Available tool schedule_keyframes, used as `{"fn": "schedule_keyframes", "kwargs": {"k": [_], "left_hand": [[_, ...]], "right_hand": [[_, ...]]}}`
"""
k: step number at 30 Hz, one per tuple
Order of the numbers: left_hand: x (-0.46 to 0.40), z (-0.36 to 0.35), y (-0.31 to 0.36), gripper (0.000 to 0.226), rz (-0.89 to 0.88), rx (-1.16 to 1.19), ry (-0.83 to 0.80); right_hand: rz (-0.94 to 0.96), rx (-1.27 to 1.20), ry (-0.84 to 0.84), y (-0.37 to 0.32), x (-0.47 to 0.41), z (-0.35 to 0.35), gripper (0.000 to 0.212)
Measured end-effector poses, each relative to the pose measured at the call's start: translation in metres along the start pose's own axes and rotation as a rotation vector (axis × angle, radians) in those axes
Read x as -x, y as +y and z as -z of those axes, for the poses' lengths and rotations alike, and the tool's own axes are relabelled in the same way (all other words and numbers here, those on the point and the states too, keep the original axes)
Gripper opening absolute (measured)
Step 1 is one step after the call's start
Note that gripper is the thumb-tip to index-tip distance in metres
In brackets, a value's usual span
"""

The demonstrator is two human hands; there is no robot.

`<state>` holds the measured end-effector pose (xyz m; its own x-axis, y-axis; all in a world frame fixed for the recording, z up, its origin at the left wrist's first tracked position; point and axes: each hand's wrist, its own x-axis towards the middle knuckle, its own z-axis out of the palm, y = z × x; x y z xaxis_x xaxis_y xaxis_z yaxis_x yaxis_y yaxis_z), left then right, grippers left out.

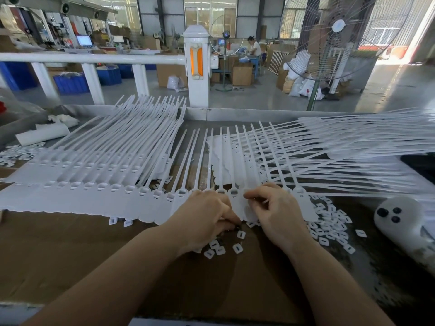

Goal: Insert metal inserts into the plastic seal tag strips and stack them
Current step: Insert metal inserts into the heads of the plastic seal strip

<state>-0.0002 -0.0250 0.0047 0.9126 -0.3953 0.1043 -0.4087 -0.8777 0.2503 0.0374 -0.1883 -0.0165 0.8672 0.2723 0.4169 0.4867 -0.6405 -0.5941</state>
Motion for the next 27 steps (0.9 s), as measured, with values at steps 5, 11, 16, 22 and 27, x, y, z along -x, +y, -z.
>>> {"fn": "schedule_keyframes", "kwargs": {"k": [5,11,16,22,27], "left_hand": [[0.003,0.0,0.001,0.019,0.012,0.079,-0.043],[0.001,0.0,0.003,0.018,0.069,0.1,0.002],[0.0,-0.004,0.004,0.022,0.015,-0.082,-0.001],[-0.003,-0.006,0.003,0.014,0.036,-0.01,0.017],[-0.007,0.002,0.002,0.015,0.169,0.229,0.06]], "right_hand": [[-0.007,-0.006,-0.005,0.0,0.0,0.0,0.017],[-0.012,-0.013,0.005,0.0,0.0,0.0,0.017],[-0.016,-0.021,0.013,0.001,0.0,0.0,0.017],[-0.025,-0.032,0.009,0.001,0.0,0.0,0.017],[-0.036,-0.018,0.014,0.002,0.0,0.0,0.017]]}}
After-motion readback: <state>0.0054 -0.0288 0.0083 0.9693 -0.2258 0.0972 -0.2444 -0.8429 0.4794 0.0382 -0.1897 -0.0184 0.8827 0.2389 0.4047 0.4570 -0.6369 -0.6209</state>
